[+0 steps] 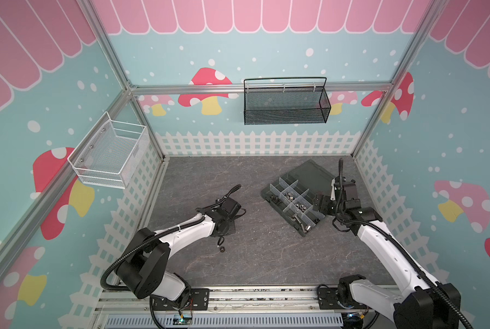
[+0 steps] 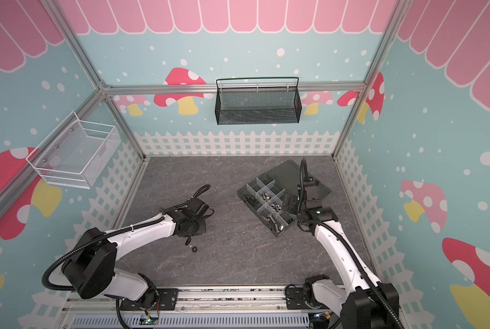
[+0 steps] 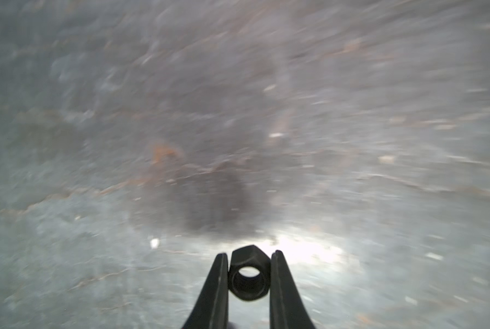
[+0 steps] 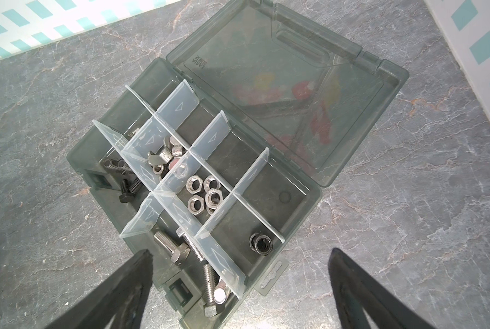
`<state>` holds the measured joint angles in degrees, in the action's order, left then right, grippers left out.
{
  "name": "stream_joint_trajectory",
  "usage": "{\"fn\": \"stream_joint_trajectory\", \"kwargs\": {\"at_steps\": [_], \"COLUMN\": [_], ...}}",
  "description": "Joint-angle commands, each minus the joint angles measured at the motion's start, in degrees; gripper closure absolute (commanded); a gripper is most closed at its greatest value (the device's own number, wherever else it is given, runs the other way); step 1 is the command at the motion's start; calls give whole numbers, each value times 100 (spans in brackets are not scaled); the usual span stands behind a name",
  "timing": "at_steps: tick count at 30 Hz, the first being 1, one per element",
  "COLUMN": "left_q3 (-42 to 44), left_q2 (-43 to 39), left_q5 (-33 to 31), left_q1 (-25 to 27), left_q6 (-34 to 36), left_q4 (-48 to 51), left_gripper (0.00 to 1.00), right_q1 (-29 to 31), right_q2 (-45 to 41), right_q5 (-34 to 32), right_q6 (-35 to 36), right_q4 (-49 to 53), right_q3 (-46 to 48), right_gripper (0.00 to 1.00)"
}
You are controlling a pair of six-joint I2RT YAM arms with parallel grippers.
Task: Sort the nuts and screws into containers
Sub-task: 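Lift the black nut and carry it over the box compartment, then open the left gripper to drop the black nut into the compartment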
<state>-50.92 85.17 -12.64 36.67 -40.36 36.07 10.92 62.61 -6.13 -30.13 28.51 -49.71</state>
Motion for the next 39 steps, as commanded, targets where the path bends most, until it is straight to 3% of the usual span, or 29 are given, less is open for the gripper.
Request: {"fn": "stream_joint_trajectory", "kwargs": {"at_steps": [1,8,17,26,39], "left_q3": [-493,-1633,-3464,-4937,-5969], "left_q2": [55,1077,2669,3866,4788], "left_q5": [-167,84,850,1337,1899], "left_q1": [409,1304,1875,2002,2035], "left_q6": [351,982,1498,1601,1444], "left_q4": [-503,-1362,-1851,-1860,-1573], "left_gripper": [82,82,82,82,76], "right_q1": [-14,-14,-16,-18,-10], "right_q2": [-311,-1116,-2256,-2983,-3027], "right_q5": [-135,-674,-1346,-1580,-1405], "right_q6": [-96,-133,-219,-344,-395], "right_q4": [80,308,269,36,-159], "right_q3": [-29,-279,-298,-137,25], "right_gripper": [2,2,2,2,2]}}
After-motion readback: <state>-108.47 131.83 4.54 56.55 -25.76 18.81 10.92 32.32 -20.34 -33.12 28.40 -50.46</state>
